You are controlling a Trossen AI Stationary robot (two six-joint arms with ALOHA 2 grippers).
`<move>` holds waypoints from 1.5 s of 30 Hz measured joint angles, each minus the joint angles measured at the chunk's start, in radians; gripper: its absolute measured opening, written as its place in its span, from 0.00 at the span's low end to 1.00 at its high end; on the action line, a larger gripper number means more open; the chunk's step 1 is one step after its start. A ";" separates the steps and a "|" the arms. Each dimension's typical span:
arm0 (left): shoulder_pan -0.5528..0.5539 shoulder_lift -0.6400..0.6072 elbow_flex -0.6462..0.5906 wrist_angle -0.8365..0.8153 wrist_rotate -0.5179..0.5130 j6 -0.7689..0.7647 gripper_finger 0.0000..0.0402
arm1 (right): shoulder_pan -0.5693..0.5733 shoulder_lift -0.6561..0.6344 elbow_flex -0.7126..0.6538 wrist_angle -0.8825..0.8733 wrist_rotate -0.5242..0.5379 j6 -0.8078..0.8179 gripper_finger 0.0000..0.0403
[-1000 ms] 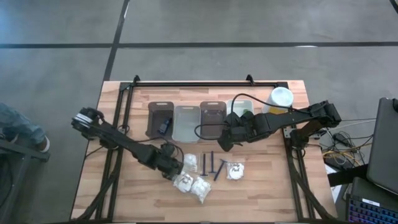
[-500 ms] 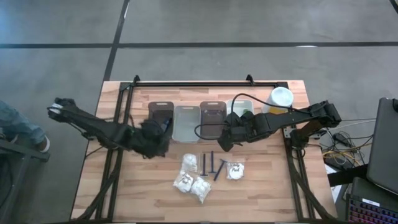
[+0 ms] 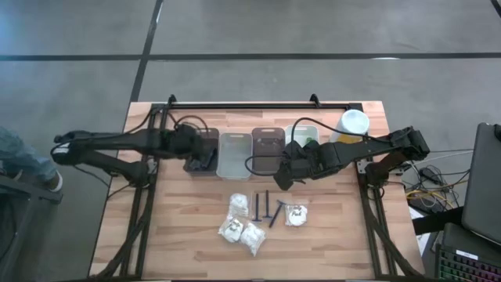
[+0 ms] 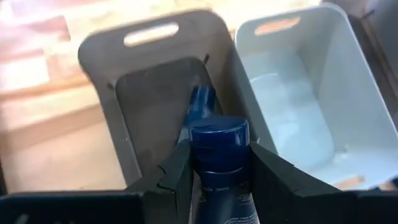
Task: Pick & Place Travel size toiletries
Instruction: Put the blue shave cream into the left black bin, then put the white cotton pack into the gray bin
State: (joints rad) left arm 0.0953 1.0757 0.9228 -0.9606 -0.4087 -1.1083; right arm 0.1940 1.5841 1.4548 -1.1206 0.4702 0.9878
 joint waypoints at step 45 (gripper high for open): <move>-0.329 -0.021 -0.062 0.325 0.210 0.025 0.60 | 0.012 0.000 0.000 -0.003 -0.008 -0.020 0.90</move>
State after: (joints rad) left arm -0.2341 1.0543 0.8609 -0.6359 -0.1986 -1.0833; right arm 0.2059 1.5841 1.4548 -1.1240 0.4618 0.9680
